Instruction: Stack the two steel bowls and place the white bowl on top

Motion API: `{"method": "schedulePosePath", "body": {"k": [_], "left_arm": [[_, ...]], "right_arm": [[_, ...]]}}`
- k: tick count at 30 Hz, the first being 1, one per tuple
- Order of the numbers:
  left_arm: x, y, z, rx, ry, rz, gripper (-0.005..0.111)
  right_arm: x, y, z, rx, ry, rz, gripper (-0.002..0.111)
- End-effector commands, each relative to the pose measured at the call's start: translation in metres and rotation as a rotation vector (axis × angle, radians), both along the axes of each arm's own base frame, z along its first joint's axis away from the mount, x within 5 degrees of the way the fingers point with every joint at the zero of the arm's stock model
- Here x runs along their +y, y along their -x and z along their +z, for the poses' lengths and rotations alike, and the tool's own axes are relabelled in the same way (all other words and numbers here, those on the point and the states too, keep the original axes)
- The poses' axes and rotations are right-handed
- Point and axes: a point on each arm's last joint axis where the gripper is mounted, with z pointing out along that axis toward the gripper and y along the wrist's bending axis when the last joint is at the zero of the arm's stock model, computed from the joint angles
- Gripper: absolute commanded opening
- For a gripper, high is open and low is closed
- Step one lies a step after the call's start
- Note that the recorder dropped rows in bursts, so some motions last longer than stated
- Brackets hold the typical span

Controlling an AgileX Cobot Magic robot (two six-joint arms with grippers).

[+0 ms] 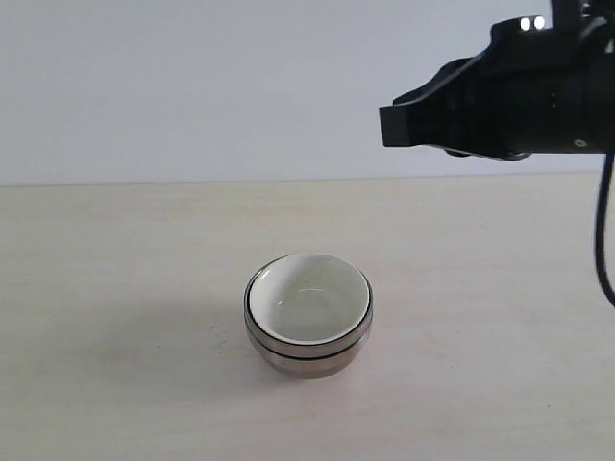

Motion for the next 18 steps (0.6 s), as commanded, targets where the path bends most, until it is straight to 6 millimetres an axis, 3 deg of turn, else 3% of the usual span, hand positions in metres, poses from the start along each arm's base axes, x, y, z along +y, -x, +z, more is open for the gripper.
{"method": "schedulePosePath", "body": {"k": [1, 18], "left_arm": [[0.0, 0.0, -0.001, -0.001, 0.014, 0.002, 0.004], [0.0, 0.0, -0.001, -0.001, 0.014, 0.002, 0.004]], "right_arm": [[-0.015, 0.023, 0.011, -0.071, -0.038, -0.006, 0.0], [-0.085, 0.132, 0.04, -0.385, -0.183, 0.004, 0.0]]}}
